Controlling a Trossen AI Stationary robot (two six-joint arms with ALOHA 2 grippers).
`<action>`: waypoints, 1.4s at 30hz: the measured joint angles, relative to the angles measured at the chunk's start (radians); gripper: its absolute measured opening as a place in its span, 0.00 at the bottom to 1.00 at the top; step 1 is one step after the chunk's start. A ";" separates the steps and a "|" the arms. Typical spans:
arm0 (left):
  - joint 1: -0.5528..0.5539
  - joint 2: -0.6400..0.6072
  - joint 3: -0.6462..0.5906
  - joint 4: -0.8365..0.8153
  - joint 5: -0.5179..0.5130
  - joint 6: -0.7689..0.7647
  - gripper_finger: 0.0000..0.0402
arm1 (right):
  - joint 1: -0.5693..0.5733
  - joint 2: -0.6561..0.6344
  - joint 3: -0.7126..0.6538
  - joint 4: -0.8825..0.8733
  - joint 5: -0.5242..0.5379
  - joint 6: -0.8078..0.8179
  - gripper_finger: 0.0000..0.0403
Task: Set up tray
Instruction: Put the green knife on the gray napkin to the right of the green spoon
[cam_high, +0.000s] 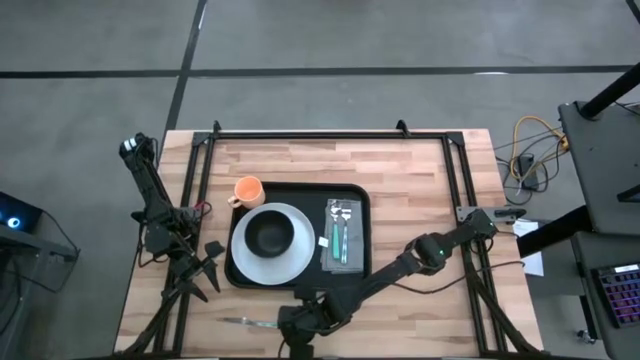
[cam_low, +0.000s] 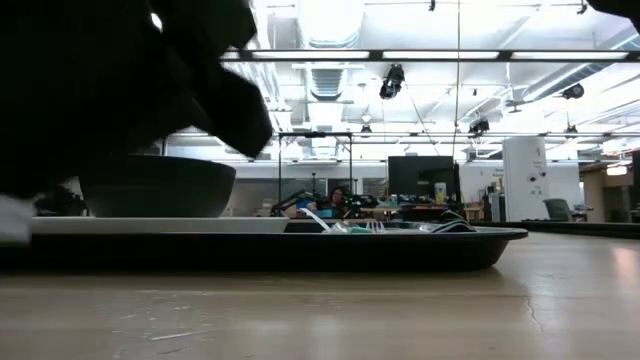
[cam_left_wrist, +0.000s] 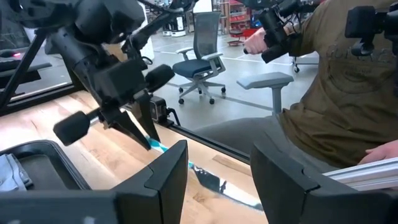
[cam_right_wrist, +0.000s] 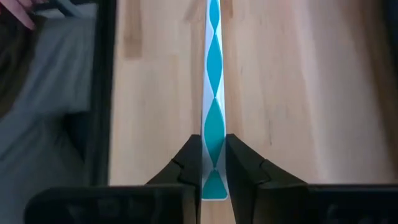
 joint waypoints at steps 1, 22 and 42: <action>0.000 0.000 0.000 0.000 0.000 0.000 0.39 | 0.000 -0.003 0.000 0.001 0.002 0.000 0.08; 0.000 -0.001 0.000 0.000 0.001 0.000 0.39 | 0.038 -0.197 0.003 -0.483 0.223 0.494 0.08; 0.000 0.000 0.000 0.000 0.000 0.000 0.39 | 0.058 -0.206 -0.006 -0.793 0.317 1.007 0.08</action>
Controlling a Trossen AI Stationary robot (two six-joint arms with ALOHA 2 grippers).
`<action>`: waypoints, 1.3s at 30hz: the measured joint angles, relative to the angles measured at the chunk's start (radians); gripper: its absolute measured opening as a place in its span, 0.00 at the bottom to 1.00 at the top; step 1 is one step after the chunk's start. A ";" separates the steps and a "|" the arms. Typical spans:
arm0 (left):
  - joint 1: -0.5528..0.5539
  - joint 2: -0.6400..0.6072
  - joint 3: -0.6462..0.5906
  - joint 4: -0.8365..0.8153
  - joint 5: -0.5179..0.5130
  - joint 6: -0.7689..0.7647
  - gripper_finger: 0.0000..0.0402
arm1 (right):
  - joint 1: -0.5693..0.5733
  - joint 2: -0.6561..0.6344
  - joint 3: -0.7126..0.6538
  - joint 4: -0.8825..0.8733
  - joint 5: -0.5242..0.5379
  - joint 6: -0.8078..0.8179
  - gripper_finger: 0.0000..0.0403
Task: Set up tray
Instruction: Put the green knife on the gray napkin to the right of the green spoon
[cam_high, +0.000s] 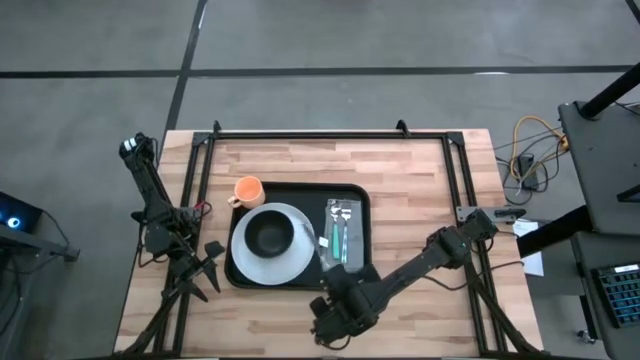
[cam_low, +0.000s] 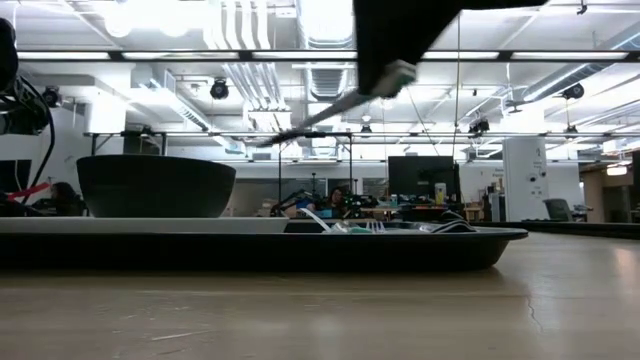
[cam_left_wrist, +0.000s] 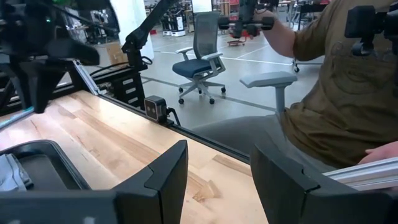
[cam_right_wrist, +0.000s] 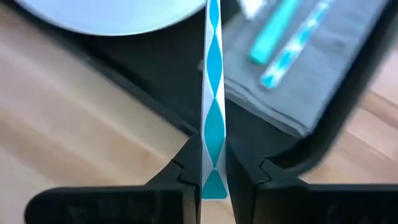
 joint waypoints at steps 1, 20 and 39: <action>0.000 0.000 0.000 0.000 0.000 0.000 0.39 | 0.000 0.000 -0.004 -0.020 0.002 0.026 0.08; 0.000 0.000 0.000 0.000 0.000 0.000 0.39 | -0.040 0.002 -0.150 -0.066 -0.082 0.427 0.08; 0.000 0.000 0.000 0.000 0.000 0.000 0.39 | -0.099 -0.030 -0.287 -0.056 -0.074 0.481 0.08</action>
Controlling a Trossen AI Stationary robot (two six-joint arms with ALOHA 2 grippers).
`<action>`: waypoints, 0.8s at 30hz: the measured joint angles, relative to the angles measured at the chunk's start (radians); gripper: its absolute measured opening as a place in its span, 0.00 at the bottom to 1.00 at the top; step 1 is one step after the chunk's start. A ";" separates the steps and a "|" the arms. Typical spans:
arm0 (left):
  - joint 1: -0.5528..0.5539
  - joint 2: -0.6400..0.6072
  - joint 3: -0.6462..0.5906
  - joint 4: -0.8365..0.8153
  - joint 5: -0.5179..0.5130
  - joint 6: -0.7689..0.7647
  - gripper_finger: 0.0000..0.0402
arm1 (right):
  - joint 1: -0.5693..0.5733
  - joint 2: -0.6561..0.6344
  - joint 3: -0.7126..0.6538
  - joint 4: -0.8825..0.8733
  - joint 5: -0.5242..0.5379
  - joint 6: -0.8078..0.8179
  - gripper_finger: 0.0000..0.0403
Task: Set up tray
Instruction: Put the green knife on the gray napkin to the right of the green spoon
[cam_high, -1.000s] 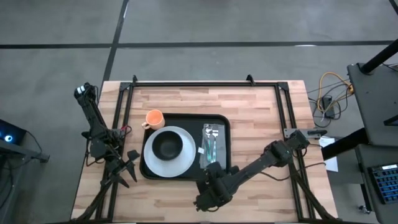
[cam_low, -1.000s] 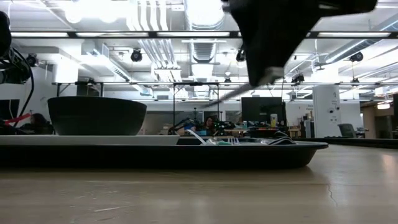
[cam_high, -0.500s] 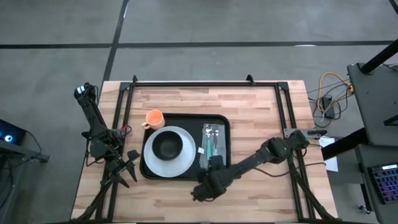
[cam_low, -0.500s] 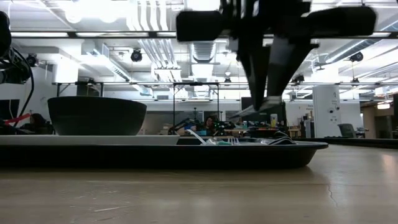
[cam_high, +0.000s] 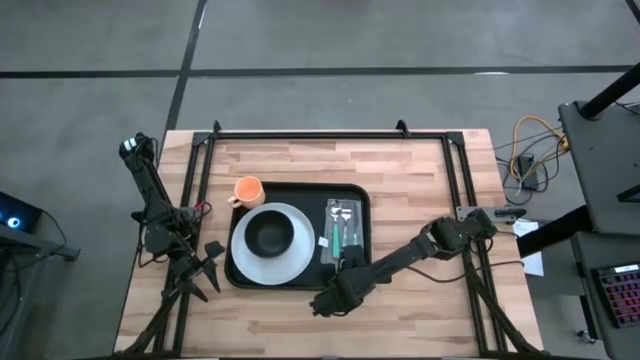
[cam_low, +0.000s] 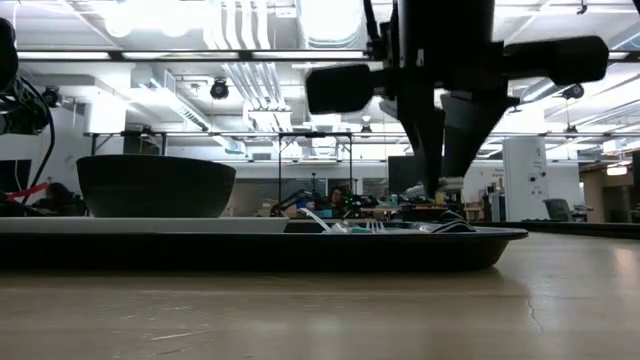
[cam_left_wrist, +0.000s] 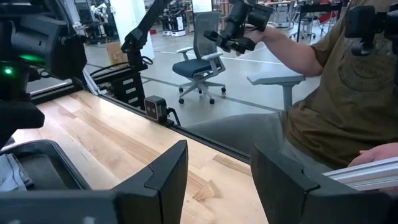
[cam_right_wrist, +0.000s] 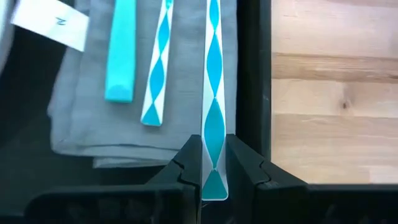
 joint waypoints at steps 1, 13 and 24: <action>0.000 0.000 0.000 0.000 0.000 0.000 0.39 | -0.001 0.000 -0.004 0.002 0.000 0.006 0.08; 0.000 0.000 0.000 0.000 0.000 0.000 0.39 | -0.053 -0.036 -0.032 0.006 0.005 -0.044 0.08; 0.000 0.000 0.000 0.000 0.000 0.000 0.39 | -0.059 -0.324 -0.398 0.187 0.056 -0.044 0.08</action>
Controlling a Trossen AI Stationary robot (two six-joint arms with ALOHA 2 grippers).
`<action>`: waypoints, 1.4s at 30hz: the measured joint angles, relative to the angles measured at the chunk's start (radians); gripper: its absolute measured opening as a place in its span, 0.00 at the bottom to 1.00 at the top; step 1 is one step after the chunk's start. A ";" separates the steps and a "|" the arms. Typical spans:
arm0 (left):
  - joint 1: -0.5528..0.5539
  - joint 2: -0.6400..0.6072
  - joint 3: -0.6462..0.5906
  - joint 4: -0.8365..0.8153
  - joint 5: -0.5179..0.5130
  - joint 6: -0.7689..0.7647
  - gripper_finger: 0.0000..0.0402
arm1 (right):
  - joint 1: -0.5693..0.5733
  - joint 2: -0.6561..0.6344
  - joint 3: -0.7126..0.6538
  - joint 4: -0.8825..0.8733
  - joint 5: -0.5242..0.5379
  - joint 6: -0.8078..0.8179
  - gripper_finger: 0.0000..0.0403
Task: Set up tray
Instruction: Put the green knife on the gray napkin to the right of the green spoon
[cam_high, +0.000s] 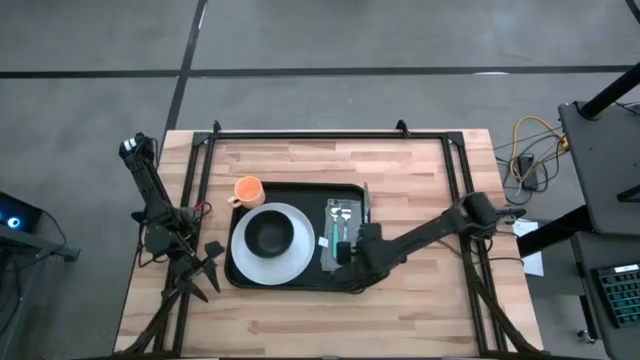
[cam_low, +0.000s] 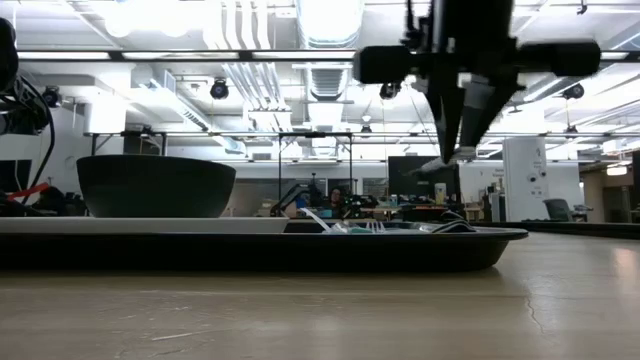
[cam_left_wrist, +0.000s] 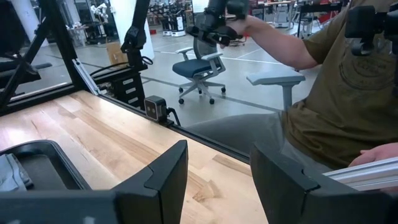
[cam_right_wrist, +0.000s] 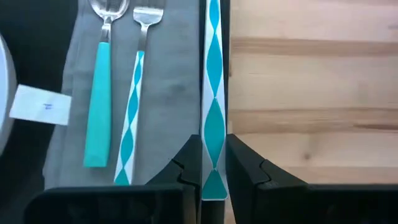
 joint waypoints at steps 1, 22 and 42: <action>0.000 0.000 0.000 0.000 0.000 0.000 0.39 | 0.000 -0.034 -0.054 0.054 0.001 0.006 0.08; 0.000 0.000 0.000 0.000 0.000 0.000 0.39 | 0.001 0.086 -0.102 0.306 -0.011 0.036 0.08; 0.000 0.000 0.000 0.000 0.000 0.000 0.39 | 0.003 0.086 -0.094 0.313 -0.038 0.034 0.25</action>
